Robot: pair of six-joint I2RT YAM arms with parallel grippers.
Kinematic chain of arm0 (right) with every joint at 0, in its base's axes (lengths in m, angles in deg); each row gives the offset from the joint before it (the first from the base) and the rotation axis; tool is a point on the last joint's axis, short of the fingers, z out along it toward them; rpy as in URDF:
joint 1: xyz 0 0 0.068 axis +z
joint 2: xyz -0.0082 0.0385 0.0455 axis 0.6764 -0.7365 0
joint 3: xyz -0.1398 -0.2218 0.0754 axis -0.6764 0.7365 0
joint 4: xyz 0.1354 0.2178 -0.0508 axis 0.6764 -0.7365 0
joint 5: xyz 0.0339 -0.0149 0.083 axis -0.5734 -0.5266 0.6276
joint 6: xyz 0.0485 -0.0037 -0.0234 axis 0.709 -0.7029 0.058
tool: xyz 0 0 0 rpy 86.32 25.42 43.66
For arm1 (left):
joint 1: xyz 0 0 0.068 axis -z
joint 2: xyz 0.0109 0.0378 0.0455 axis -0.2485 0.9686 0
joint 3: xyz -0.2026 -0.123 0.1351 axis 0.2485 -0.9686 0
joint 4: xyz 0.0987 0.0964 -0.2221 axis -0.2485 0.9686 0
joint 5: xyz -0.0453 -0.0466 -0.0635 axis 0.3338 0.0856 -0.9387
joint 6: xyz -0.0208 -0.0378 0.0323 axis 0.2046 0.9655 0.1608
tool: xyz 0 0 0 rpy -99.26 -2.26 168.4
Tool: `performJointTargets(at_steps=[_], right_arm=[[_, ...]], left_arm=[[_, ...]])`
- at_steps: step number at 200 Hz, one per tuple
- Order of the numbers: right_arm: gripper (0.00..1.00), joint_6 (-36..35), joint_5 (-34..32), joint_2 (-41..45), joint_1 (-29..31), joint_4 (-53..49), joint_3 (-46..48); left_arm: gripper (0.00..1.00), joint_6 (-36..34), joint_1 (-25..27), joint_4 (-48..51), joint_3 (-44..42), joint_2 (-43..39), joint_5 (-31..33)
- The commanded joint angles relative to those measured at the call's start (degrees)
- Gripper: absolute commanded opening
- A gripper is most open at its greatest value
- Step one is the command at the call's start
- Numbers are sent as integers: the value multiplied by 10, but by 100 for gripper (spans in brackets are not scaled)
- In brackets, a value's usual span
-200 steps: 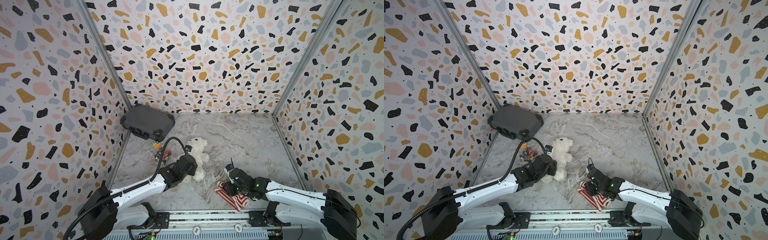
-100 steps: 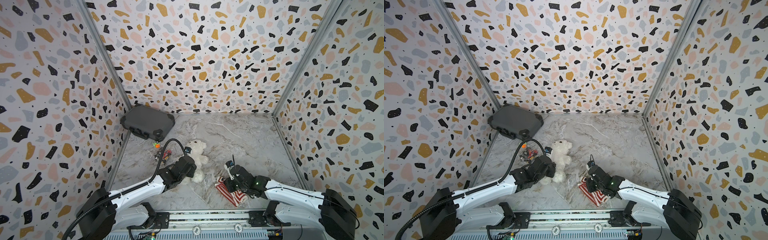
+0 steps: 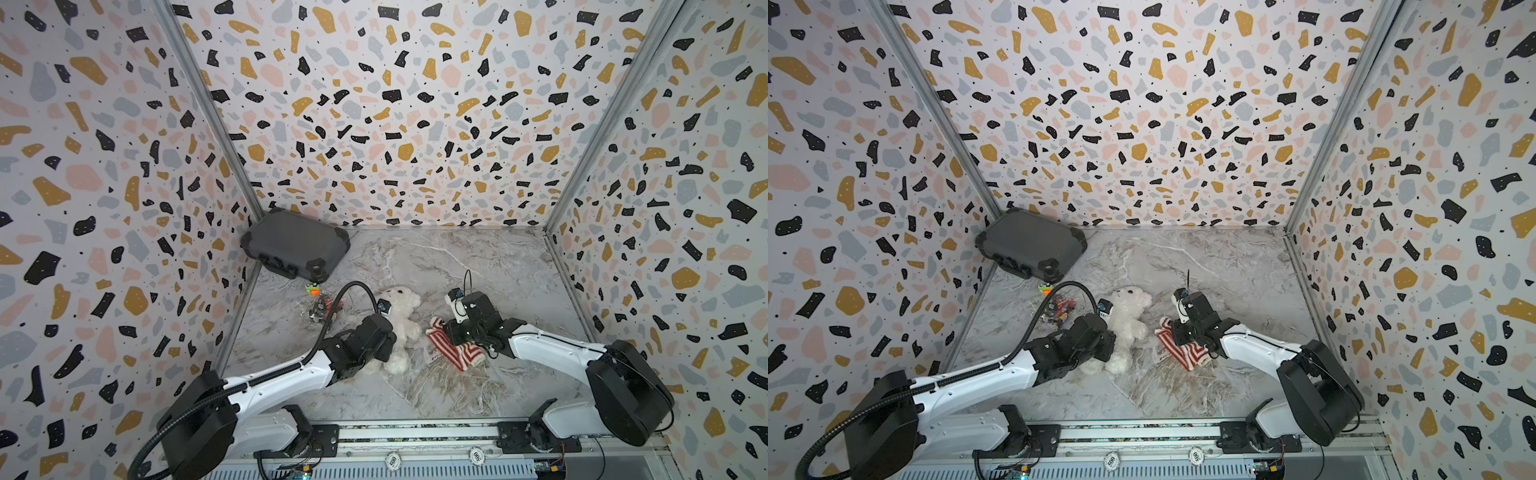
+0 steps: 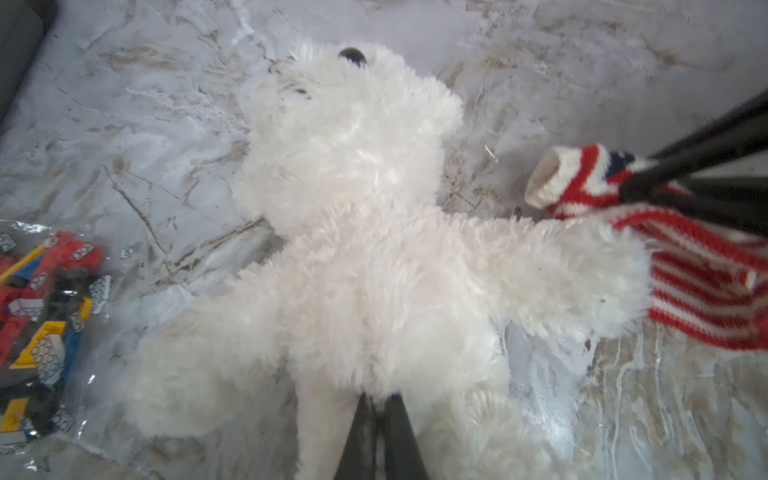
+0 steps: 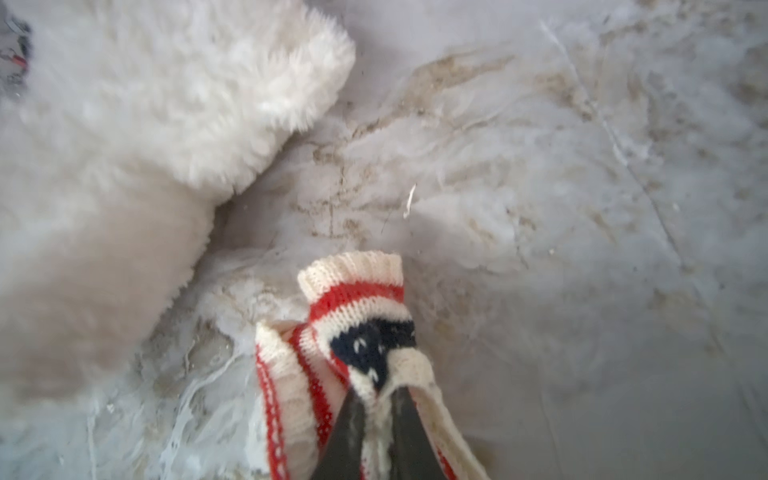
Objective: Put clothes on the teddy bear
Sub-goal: 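Drag the garment with the right gripper toward the bear's arm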
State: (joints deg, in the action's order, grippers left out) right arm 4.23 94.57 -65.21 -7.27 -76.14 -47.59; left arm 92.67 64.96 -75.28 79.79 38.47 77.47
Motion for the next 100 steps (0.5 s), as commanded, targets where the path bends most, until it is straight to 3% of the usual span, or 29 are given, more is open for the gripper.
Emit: performJointTargets(at_steps=[1, 29, 73, 91, 100], right_arm=[[15, -35, 31, -22, -3, 21, -26], [16, -43, 27, -31, -4, 25, -29], [21, -48, 24, -15, -5, -10, -24], [27, -50, 26, -9, -5, -32, -29], [30, -50, 25, -3, -6, -43, -32]], left_arm=[[0, -6, 10, 7, 6, 7, 5], [13, 13, 13, 5, -11, 12, 10], [46, 49, 19, -16, -2, 28, 9], [76, 73, 22, -13, 18, 26, 12], [82, 81, 27, -7, 26, 23, 15]])
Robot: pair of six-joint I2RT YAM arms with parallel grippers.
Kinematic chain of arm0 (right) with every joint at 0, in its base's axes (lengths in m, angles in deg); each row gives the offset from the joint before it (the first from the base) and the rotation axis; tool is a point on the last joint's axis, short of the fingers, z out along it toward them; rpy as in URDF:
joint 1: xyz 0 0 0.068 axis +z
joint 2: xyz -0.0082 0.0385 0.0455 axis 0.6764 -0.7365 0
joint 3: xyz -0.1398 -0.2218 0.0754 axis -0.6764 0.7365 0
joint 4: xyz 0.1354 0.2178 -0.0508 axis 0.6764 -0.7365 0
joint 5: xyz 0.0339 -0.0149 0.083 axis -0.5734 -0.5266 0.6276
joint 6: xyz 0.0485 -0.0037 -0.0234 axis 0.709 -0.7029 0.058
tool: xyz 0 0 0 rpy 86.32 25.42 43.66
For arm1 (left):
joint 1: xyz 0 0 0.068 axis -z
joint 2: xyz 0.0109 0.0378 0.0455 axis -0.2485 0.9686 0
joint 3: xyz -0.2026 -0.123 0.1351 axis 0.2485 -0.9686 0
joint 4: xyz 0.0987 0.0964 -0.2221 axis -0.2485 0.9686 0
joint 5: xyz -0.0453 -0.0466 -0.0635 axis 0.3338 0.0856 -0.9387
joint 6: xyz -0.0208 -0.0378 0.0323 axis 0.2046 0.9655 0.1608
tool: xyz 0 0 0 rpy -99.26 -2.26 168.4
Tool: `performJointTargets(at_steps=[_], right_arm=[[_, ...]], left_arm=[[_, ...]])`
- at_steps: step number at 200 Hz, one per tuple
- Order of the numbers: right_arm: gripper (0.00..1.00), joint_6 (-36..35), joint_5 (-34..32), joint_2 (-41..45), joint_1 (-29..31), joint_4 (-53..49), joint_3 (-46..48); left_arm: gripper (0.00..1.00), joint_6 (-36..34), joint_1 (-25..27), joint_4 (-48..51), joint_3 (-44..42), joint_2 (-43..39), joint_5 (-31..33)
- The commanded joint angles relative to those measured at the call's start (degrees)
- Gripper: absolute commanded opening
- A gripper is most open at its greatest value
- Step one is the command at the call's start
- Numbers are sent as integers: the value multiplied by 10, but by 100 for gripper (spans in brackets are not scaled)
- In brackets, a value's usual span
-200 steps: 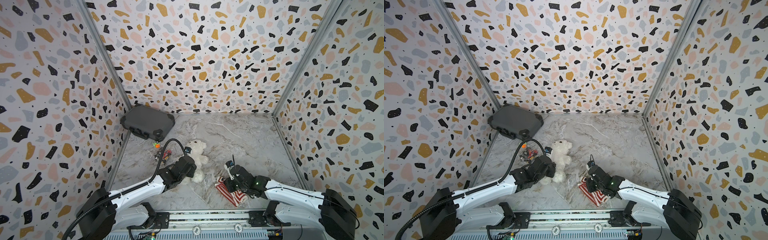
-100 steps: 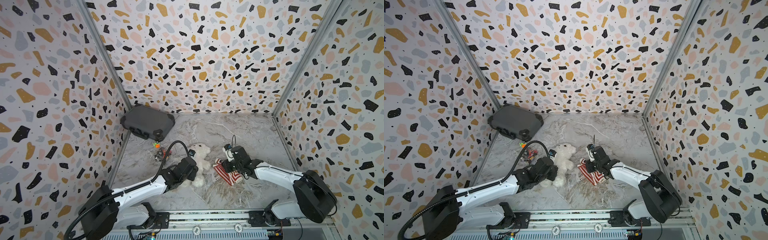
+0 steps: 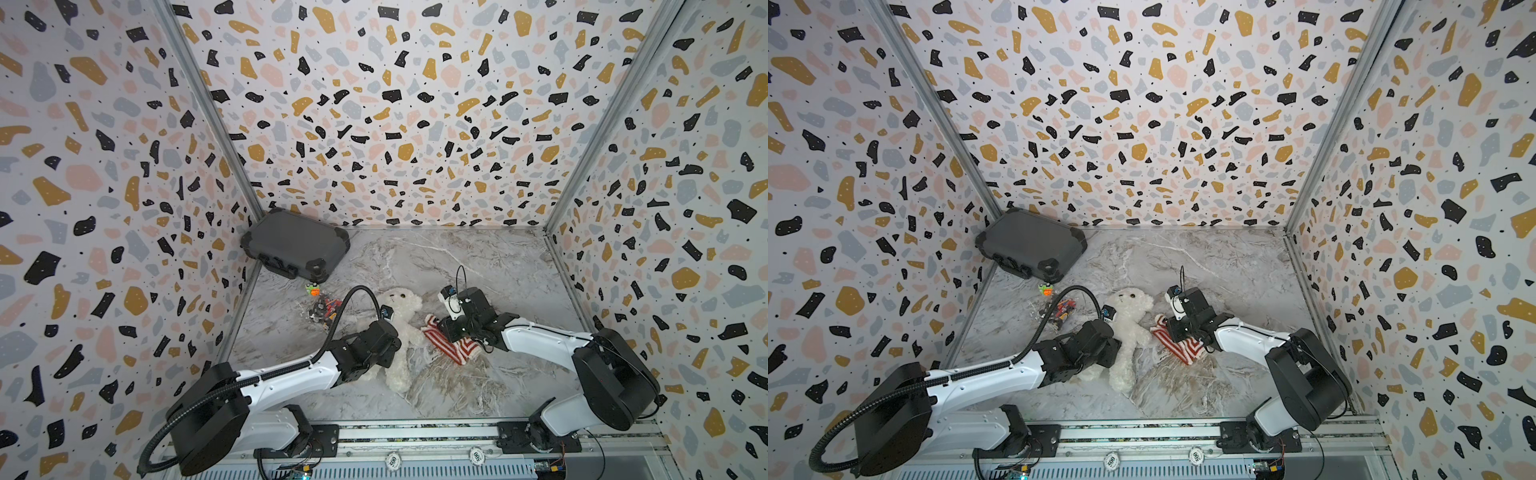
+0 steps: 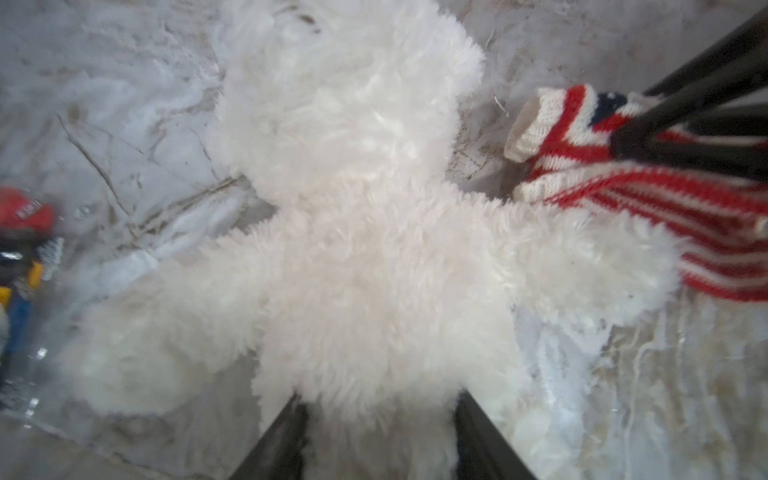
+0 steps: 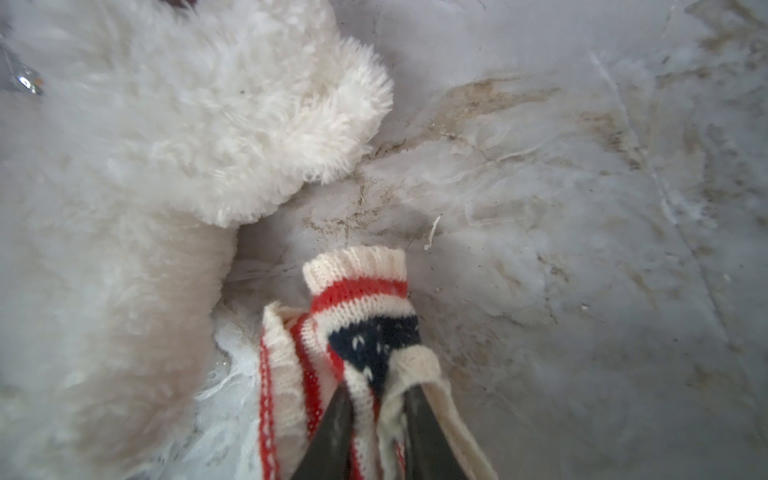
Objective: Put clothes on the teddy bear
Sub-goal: 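Drag the garment with the right gripper toward the bear's arm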
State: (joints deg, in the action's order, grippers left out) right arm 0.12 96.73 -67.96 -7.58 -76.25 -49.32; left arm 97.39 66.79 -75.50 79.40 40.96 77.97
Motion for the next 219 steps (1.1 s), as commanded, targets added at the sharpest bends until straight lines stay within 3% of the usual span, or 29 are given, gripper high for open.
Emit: performJointTargets(at_steps=[1, 94, 123, 152, 219], right_arm=[[31, -9, 3, 26, -3, -43, -15], [69, -3, -24, 111, -5, -113, -31], [73, 3, -26, 134, -5, -131, -19], [77, 7, -24, 152, -3, -151, -13], [86, 27, -25, 178, 5, -156, 12]], left_arm=[[83, 35, 9, -4, 31, -3, 10], [93, 43, 14, 81, 68, -67, 48], [93, 39, 11, 65, 82, -64, 44], [93, 26, -24, 42, 101, -35, 8], [88, -1, -40, 124, 186, 64, -3]])
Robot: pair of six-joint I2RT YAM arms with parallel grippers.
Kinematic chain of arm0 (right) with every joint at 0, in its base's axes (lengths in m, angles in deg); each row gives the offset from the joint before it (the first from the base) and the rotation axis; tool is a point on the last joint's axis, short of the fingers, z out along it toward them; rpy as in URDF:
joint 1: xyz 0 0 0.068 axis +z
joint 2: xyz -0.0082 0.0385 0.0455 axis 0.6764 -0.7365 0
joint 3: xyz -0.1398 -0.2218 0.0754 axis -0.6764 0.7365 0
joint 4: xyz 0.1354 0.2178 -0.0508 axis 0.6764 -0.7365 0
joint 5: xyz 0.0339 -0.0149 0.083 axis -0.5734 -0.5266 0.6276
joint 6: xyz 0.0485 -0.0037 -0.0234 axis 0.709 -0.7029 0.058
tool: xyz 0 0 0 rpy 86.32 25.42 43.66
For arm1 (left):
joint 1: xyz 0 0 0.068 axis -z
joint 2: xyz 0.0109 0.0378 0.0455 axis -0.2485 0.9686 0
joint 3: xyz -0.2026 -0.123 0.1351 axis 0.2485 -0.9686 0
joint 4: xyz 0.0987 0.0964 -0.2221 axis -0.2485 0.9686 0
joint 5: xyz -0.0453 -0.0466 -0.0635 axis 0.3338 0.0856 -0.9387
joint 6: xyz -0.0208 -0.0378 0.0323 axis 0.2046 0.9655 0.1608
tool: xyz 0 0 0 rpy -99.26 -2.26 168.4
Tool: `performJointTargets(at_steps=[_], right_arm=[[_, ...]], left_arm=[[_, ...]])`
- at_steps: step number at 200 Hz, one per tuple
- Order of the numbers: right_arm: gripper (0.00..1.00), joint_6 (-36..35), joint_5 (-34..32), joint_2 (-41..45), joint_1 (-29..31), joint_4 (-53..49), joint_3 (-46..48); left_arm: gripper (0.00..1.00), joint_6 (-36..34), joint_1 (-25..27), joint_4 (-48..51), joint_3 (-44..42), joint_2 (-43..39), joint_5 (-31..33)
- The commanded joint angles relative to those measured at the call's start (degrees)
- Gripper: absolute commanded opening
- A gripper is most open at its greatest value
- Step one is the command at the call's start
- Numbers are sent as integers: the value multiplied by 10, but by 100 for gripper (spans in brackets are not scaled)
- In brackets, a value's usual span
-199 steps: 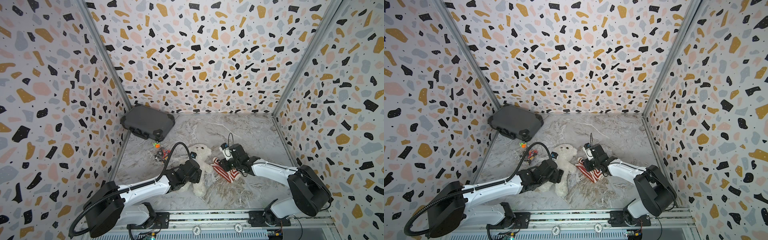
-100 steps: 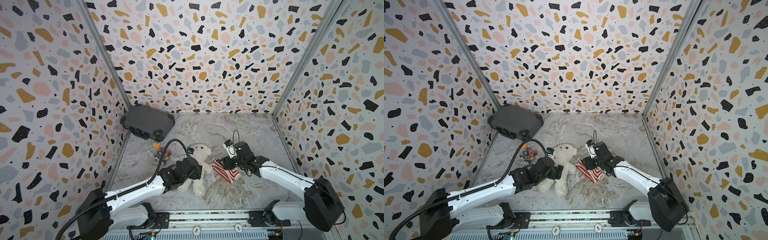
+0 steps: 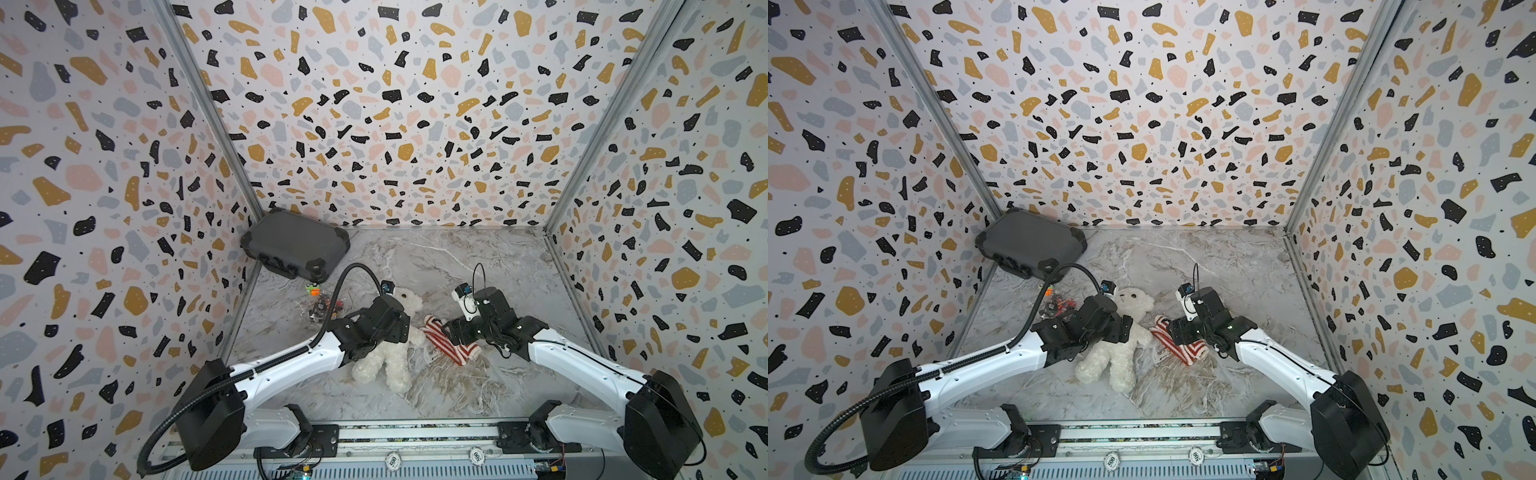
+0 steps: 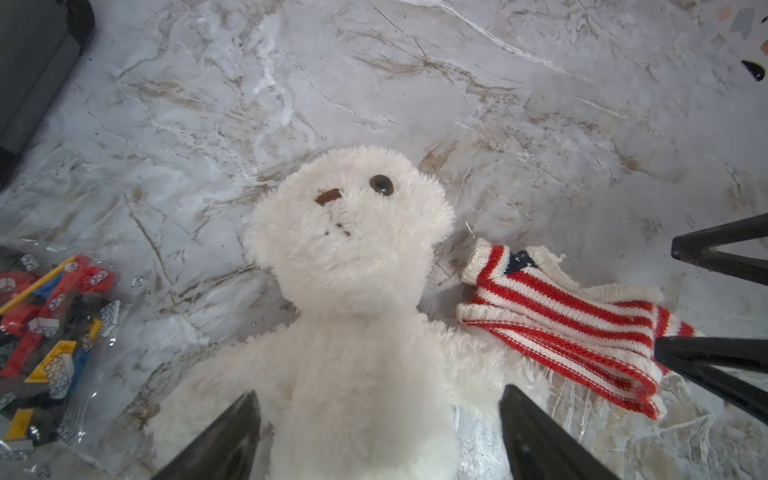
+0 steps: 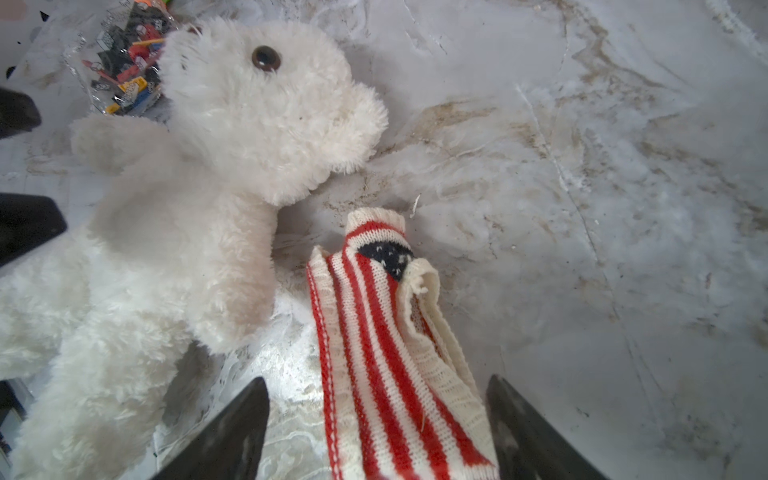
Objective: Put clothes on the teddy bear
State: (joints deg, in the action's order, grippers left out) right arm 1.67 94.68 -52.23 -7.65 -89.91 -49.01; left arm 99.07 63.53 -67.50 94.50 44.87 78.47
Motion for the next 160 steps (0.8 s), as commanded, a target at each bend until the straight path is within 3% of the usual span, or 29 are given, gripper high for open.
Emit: performJointTargets(at_steps=[1, 62, 160], right_arm=[[86, 12, -4, 21, 6, -19, 9], [88, 9, 12, 41, 6, -6, 23], [85, 6, 19, 55, 7, -7, 33]], left_arm=[[88, -18, -7, 46, 36, 26, -8], [87, 0, -7, 102, 46, 52, -13], [89, 12, -5, 64, 4, 98, -55]])
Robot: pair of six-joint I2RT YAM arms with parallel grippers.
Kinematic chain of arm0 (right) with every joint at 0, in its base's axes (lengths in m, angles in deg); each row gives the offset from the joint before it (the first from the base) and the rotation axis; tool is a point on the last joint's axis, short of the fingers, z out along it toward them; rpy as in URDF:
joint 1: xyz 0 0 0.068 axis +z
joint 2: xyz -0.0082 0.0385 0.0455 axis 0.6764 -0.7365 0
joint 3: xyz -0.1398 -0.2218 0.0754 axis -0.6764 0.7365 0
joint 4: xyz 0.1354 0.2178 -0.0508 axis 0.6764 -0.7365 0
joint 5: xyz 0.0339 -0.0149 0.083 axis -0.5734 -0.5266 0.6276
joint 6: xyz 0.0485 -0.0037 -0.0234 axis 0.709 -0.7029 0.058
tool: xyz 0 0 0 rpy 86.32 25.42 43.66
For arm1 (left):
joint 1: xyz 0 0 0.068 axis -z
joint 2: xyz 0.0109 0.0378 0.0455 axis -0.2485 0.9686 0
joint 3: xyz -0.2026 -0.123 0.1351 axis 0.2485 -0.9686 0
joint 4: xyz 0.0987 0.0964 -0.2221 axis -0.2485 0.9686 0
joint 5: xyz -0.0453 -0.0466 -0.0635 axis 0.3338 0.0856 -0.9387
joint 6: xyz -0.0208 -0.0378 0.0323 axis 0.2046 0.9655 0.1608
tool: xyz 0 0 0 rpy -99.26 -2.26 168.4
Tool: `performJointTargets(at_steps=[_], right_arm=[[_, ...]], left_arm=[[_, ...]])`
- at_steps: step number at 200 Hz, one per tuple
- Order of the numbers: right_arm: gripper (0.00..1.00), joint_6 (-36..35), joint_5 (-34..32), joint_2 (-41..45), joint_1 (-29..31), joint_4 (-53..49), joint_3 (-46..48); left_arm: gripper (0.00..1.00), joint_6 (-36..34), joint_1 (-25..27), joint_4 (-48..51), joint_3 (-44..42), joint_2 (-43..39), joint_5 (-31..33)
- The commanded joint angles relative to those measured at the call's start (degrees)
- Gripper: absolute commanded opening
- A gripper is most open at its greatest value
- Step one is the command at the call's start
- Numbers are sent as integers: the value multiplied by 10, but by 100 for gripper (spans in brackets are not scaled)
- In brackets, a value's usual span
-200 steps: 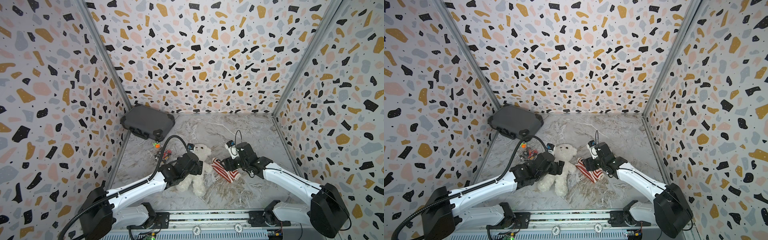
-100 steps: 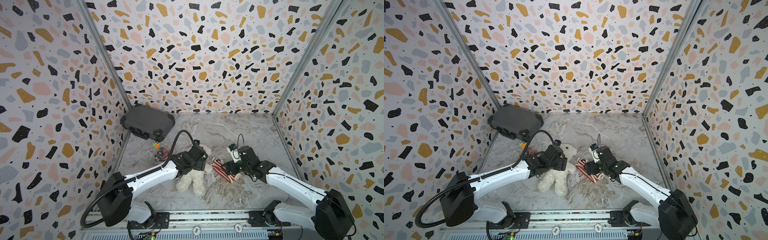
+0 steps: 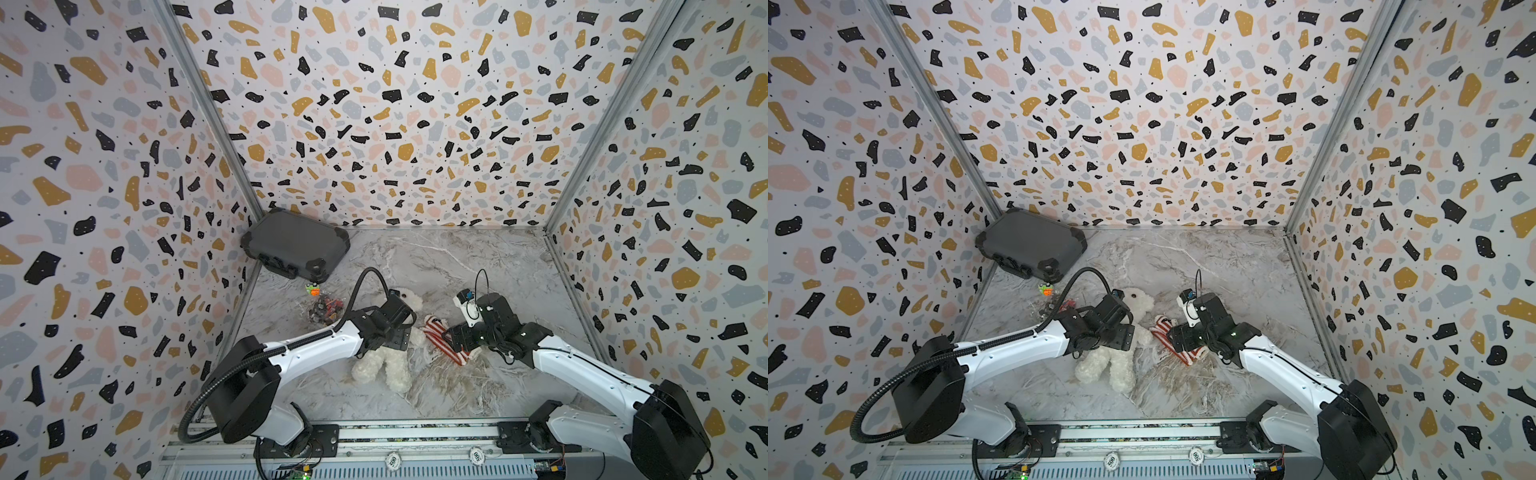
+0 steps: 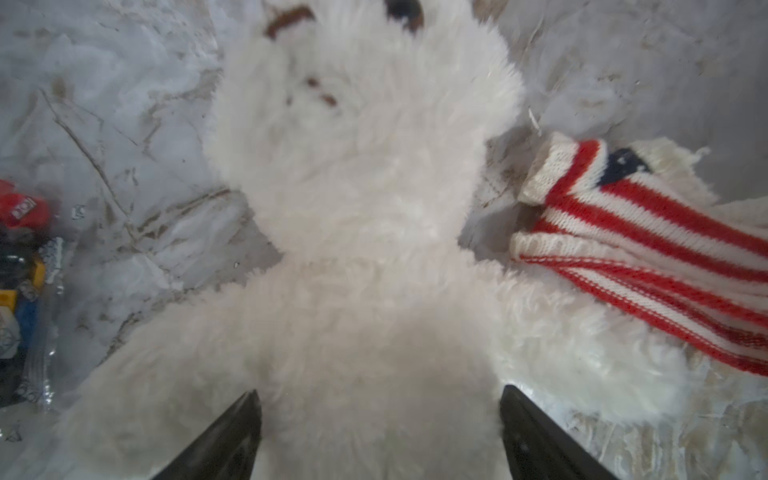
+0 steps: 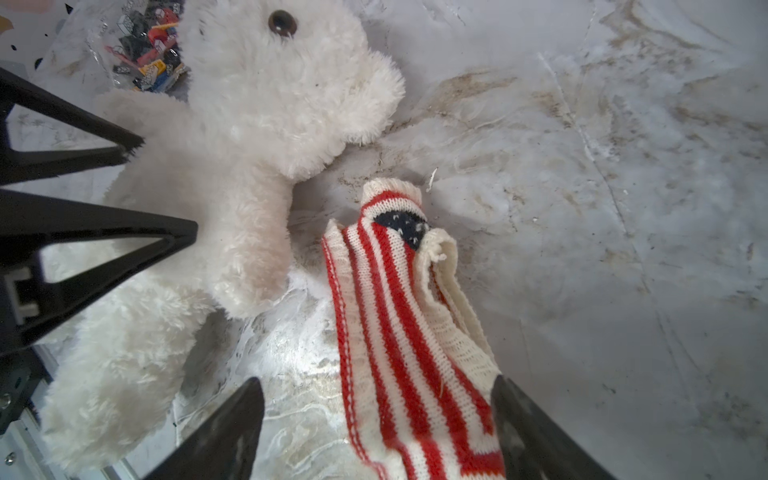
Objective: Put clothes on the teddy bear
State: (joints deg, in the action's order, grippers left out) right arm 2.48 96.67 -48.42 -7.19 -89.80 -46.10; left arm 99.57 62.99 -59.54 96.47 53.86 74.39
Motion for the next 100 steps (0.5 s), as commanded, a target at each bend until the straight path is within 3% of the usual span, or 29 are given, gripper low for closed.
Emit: performJointTargets(at_steps=[1, 34, 100], right_arm=[[85, -2, 0, 17, 3, -8, 4], [82, -7, 1, 15, 6, -18, -3], [74, -14, -23, 4, 31, -47, -13]], left_arm=[[88, 7, 0, -16, -16, 8, -15], [75, 4, 0, -37, -26, 27, -20], [26, 3, 0, -66, -49, 11, -14]])
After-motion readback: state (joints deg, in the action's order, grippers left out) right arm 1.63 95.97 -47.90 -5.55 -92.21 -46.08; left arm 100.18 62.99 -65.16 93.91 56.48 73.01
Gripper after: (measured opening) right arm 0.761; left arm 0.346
